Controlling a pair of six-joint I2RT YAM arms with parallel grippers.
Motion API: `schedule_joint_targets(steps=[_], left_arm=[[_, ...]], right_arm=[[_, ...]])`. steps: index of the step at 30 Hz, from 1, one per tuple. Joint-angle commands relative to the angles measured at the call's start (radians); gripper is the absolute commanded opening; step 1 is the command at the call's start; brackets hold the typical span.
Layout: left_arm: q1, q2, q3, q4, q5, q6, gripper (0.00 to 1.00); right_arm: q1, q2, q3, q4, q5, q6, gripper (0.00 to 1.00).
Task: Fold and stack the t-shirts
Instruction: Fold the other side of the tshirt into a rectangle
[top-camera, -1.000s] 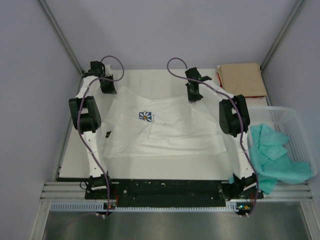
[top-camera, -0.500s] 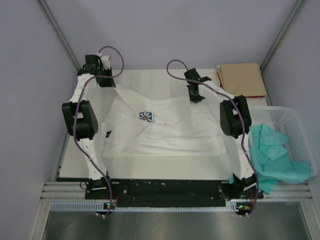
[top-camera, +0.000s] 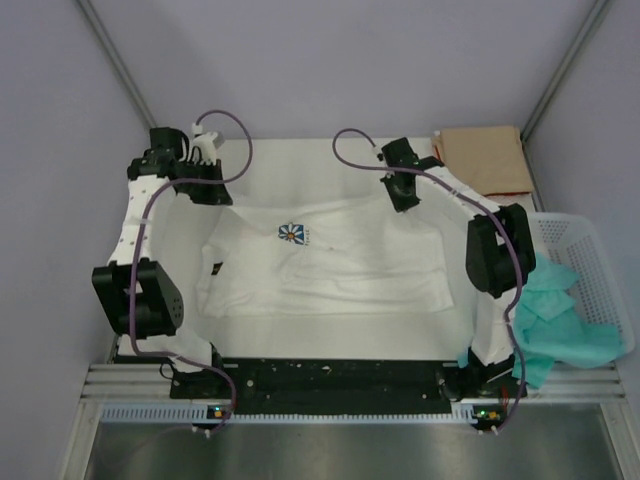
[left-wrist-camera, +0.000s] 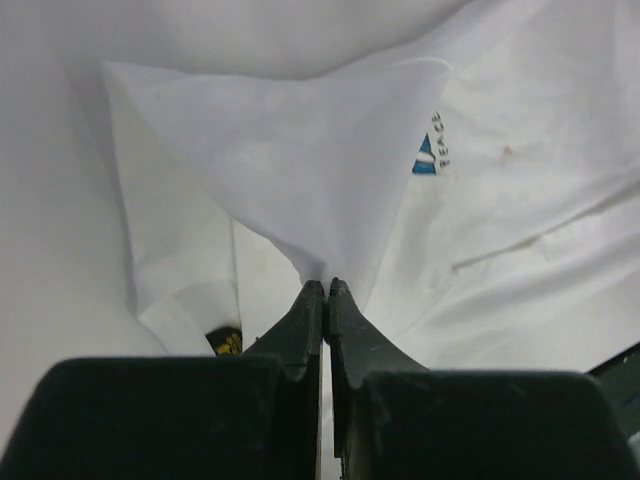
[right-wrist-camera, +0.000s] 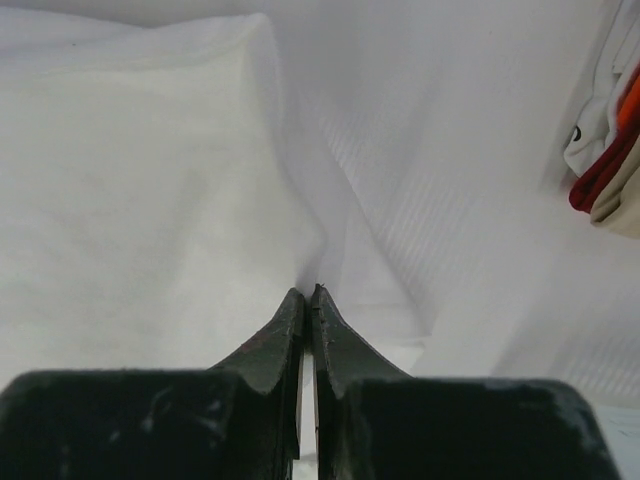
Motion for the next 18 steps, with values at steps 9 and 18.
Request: schedule_joint_targets(steps=[9, 18], left_arm=[[-0.002, -0.310, -0.375, -0.400, 0.014, 0.333, 0.00], [-0.005, -0.350, -0.529, -0.402, -0.049, 0.416, 0.00]], right_arm=[[-0.001, -0.231, -0.273, 0.004, -0.031, -0.404, 0.00], [-0.001, -0.452, -0.567, 0.173, -0.041, -0.682, 0.00]])
